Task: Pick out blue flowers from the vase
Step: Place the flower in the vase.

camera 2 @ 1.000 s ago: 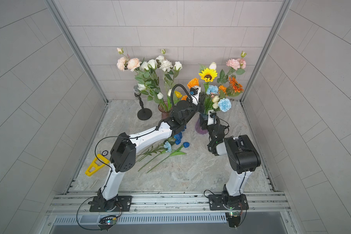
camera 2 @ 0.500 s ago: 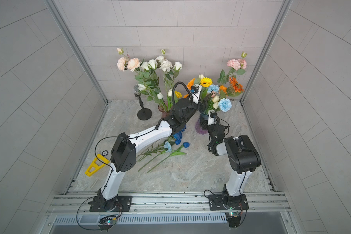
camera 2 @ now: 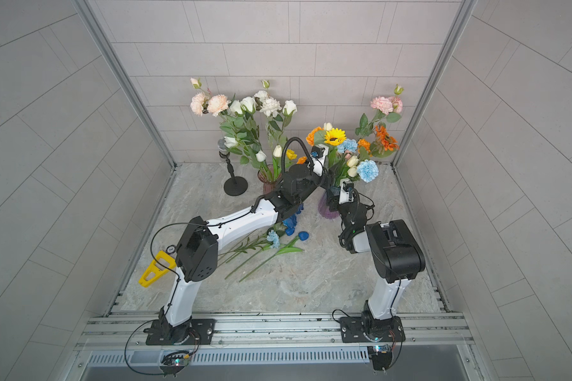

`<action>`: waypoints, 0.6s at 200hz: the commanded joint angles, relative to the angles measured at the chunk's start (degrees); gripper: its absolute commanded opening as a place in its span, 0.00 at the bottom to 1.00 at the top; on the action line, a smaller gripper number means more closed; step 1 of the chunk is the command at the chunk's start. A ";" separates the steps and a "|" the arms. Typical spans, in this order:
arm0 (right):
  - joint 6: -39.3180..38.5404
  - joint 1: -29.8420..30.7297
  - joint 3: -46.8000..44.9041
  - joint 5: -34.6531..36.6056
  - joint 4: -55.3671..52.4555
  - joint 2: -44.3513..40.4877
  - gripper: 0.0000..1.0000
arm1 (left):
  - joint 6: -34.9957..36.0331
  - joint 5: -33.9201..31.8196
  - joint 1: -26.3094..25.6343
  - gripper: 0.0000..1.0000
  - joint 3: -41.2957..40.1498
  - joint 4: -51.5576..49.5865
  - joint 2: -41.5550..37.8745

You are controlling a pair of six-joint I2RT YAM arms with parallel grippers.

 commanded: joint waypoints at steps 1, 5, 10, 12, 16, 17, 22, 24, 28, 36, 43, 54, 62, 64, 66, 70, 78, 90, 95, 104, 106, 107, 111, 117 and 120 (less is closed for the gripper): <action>0.79 -0.36 0.65 -0.16 3.72 -1.20 0.64 | 2.04 0.73 -0.80 0.64 -3.95 -0.24 -8.07; 0.80 -0.35 0.68 -0.18 3.71 -1.25 0.64 | 1.87 0.93 -0.87 0.64 -4.77 -0.26 -8.65; 0.83 -0.36 0.68 -0.28 3.71 -1.16 0.64 | 1.56 1.37 -0.95 0.64 -5.55 -0.34 -9.47; 0.82 -0.36 0.68 -0.31 3.71 -1.11 0.64 | 1.32 1.61 -0.99 0.64 -5.87 -0.42 -9.73; 0.83 -0.36 0.70 -0.37 3.72 -1.18 0.64 | 0.88 2.01 -1.13 0.64 -6.16 -0.60 -10.22; 0.79 -0.36 0.72 -0.38 3.72 -1.18 0.64 | 0.78 2.12 -1.15 0.64 -6.22 -0.64 -10.31; 0.80 -0.35 0.72 -0.36 3.72 -1.17 0.64 | -0.01 3.00 -1.25 0.64 -6.39 -1.07 -10.69; 0.81 -0.35 0.74 -0.44 3.72 -1.07 0.64 | -0.44 3.49 -1.24 0.64 -6.30 -1.28 -10.79; 0.81 -0.36 0.73 -0.47 3.72 -1.09 0.64 | -1.16 4.49 -1.33 0.64 -5.93 -1.87 -10.90; 0.79 -0.35 0.74 -0.42 3.72 -1.04 0.64 | -2.66 6.82 -1.48 0.64 -4.85 -2.79 -10.66; 0.76 -0.36 0.66 -0.34 3.72 -1.09 0.64 | -4.34 9.04 -1.52 0.64 -3.47 -3.49 -10.08; 0.68 -0.34 0.58 -0.29 3.72 -1.12 0.64 | -6.87 12.37 -1.35 0.63 -0.35 -4.90 -8.46; 0.66 -0.36 0.46 -0.29 3.72 -1.27 0.64 | -7.79 14.64 -1.51 0.63 2.45 -6.67 -6.86; 0.62 -0.36 0.41 -0.29 3.72 -1.25 0.64 | -8.12 15.23 -1.48 0.63 3.20 -6.99 -6.47; 0.66 -0.31 0.46 -0.25 3.72 -1.34 0.64 | -8.37 15.77 -1.39 0.63 4.00 -7.53 -6.06; 0.67 -0.34 0.44 -0.24 3.72 -1.38 0.64 | -8.95 16.66 -1.42 0.62 5.62 -8.86 -5.12; 0.67 -0.36 0.57 -0.24 3.72 -1.43 0.64 | -10.01 18.11 -1.36 0.62 9.20 -11.90 -3.11; 0.76 -0.36 0.65 -0.31 3.72 -1.56 0.64 | -11.15 20.01 -1.34 0.62 14.19 -15.65 -0.36; 0.74 -0.31 0.65 -0.31 3.66 -1.54 0.64 | -11.44 20.52 -1.35 0.61 16.00 -16.66 0.98; 0.61 -0.35 0.65 -0.20 3.72 -1.71 0.64 | -11.70 20.73 -1.40 0.61 18.65 -18.35 2.75; 0.66 -0.36 0.65 -0.20 3.72 -1.76 0.64 | -11.71 20.73 -1.36 0.61 19.23 -18.58 3.32; 0.66 -0.36 0.65 -0.20 3.72 -1.78 0.64 | -11.71 20.67 -1.32 0.61 19.48 -18.68 3.57; 0.56 -0.36 0.60 -0.13 3.72 -1.85 0.64 | -11.63 20.70 -1.26 0.61 20.46 -18.92 4.41; 0.65 -0.35 0.47 -0.07 3.72 -1.96 0.64 | -11.44 20.61 -1.23 0.61 21.94 -19.58 5.61; 0.64 -0.36 0.41 -0.11 3.72 -1.93 0.64 | -11.37 20.45 -1.22 0.61 22.73 -20.12 6.24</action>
